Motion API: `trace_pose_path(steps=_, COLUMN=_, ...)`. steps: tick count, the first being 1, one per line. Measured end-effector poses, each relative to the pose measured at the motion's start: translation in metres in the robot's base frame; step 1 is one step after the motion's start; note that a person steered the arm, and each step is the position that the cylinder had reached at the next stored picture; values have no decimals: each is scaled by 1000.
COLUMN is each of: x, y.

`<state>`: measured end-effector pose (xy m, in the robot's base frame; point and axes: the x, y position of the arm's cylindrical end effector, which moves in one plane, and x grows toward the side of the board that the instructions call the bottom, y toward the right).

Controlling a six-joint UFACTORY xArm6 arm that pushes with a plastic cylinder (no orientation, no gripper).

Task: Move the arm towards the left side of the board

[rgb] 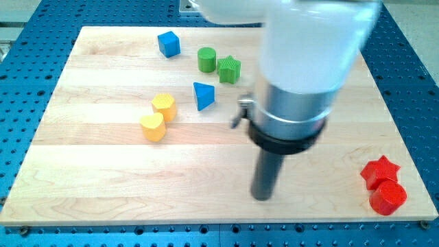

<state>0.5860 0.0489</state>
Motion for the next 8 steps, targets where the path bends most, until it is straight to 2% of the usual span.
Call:
trace_pose_path(steps=2, x=-1, y=14)
trace_pose_path(steps=8, x=-7, y=-38)
